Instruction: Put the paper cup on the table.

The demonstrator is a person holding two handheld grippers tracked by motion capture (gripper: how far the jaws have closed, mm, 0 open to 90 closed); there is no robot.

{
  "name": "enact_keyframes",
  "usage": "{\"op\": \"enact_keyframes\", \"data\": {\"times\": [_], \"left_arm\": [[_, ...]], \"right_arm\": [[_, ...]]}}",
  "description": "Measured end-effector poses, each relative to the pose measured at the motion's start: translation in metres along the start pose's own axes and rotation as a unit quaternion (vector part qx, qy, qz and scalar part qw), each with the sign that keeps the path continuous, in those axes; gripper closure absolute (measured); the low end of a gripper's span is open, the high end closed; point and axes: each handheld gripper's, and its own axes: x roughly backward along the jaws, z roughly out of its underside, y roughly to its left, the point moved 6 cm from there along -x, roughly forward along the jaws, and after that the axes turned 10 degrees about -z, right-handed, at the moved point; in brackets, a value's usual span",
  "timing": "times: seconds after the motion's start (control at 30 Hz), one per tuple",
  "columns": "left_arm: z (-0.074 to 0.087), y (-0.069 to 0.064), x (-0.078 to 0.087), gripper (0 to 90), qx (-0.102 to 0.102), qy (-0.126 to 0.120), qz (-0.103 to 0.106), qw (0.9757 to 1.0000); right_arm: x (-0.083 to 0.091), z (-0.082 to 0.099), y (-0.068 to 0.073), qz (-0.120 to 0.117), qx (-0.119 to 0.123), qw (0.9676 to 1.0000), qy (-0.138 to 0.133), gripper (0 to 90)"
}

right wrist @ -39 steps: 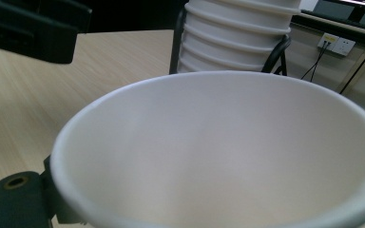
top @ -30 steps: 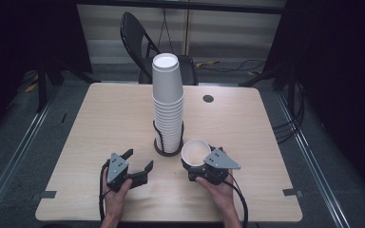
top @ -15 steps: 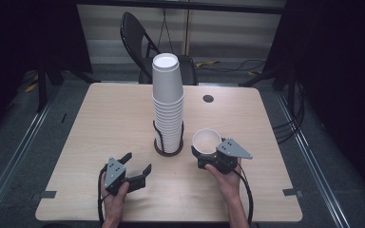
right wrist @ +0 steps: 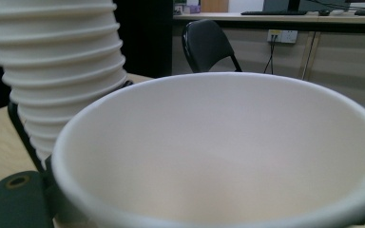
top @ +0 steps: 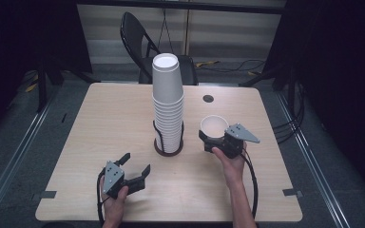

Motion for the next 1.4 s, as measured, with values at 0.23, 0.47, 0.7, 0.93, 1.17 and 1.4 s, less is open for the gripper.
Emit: {"op": "enact_keyframes", "data": {"times": [0.23,0.47,0.7,0.93,1.17,1.4], "left_arm": [[0.0,0.002,0.0,15.7,0.015,-0.003,-0.006,0.9999],[0.0,0.003,0.001,15.7,0.015,-0.004,-0.005,0.9999],[0.0,0.004,0.001,15.9,0.019,-0.007,-0.001,0.9998],[0.0,0.003,0.0,16.2,0.022,-0.002,-0.006,0.9997],[0.0,0.005,0.0,16.3,0.024,0.001,-0.008,0.9997],[0.0,0.005,0.0,16.3,0.027,-0.001,-0.01,0.9996]], "right_arm": [[-0.011,-0.001,-0.027,0.023,-0.033,0.9991,-0.012,11.1],[-0.031,0.005,-0.041,0.03,-0.044,0.9986,0.002,10.9],[-0.05,0.02,-0.048,0.025,-0.055,0.998,0.016,10.7],[-0.062,0.028,-0.054,0.031,-0.07,0.9969,0.015,10.6],[-0.062,0.035,-0.052,0.027,-0.055,0.9978,0.027,10.5],[-0.064,0.036,-0.045,0.025,-0.041,0.9976,0.05,10.4]]}}
